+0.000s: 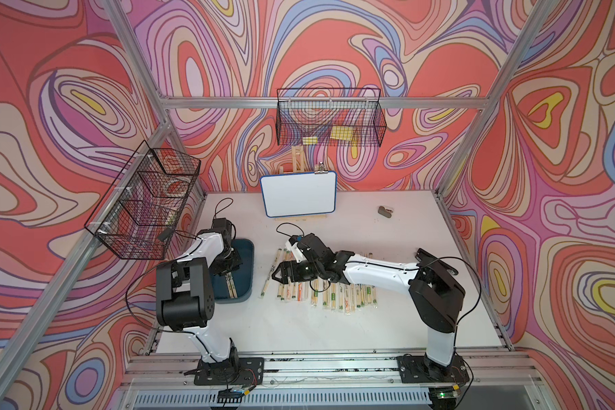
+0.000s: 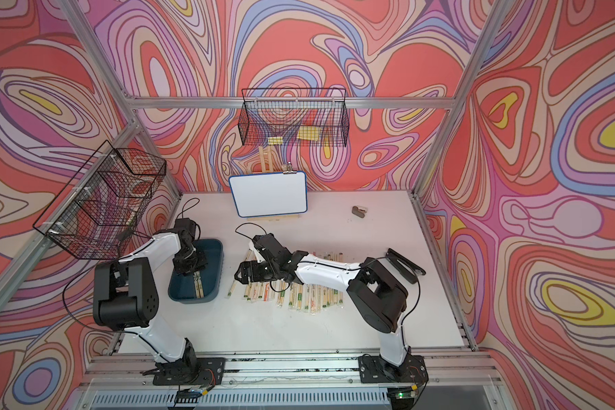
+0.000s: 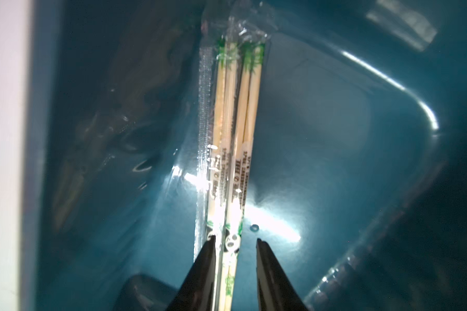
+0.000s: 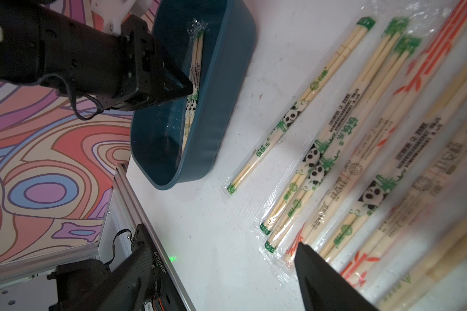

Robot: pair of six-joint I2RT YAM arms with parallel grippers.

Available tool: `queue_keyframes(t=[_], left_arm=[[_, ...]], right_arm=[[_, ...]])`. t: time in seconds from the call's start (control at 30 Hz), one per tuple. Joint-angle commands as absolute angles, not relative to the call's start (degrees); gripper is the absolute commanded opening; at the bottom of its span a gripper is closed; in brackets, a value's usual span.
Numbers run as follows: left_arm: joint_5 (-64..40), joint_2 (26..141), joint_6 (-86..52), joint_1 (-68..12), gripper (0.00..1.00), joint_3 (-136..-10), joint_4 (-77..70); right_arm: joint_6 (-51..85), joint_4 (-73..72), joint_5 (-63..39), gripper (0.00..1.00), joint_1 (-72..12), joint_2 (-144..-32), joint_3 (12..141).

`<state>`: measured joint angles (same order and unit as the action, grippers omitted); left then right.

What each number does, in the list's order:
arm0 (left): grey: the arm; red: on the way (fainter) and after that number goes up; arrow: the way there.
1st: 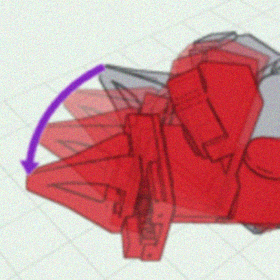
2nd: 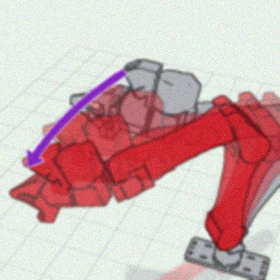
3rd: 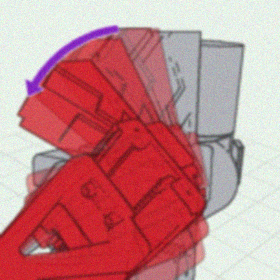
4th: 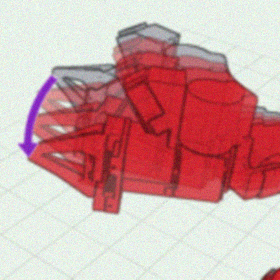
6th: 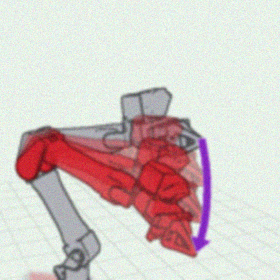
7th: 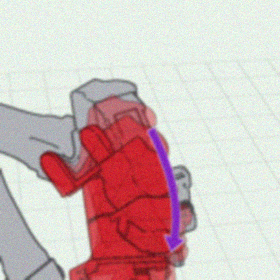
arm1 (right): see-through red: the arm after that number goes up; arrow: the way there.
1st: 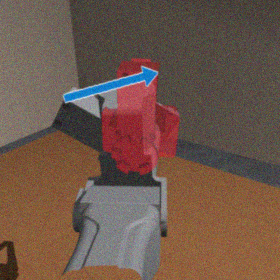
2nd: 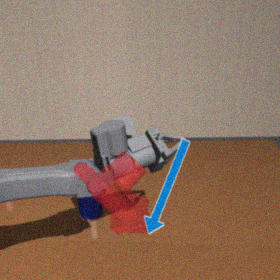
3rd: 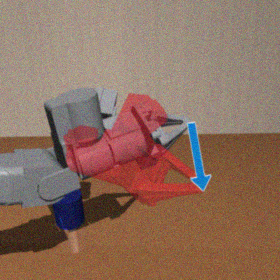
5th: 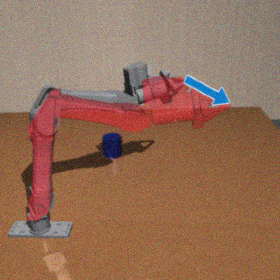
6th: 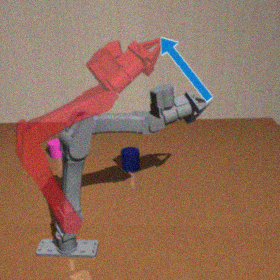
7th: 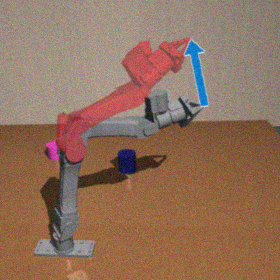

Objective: Take the paired disposable chopsticks out of the storage box
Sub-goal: Pick up the paired disposable chopsticks from the storage box.

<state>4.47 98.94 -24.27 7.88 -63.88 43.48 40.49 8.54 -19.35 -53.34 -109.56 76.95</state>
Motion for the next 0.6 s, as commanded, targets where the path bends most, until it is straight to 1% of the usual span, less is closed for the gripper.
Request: queue_keyframes(t=[0.0,0.33,0.47,0.57], left_arm=[[4.89,100.51,-23.15,8.3,0.3,-64.13,42.81],[4.6,103.68,-22.8,8.52,0.29,-65.07,42.28],[4.56,104.55,-22.81,8.51,0.27,-65.33,41.96],[4.08,104.96,-22.85,8.52,0.23,-65.57,41.92]], right_arm=[[39.54,7.91,-19.69,0.89,-53.53,-110.92,78.24],[39.29,7.92,-19.42,0.89,-53.5,-111.16,78.23],[39.2,7.92,-19.34,0.89,-53.35,-111.3,78.22],[39.18,7.92,-19.34,0.89,-53.28,-111.31,78.22]])
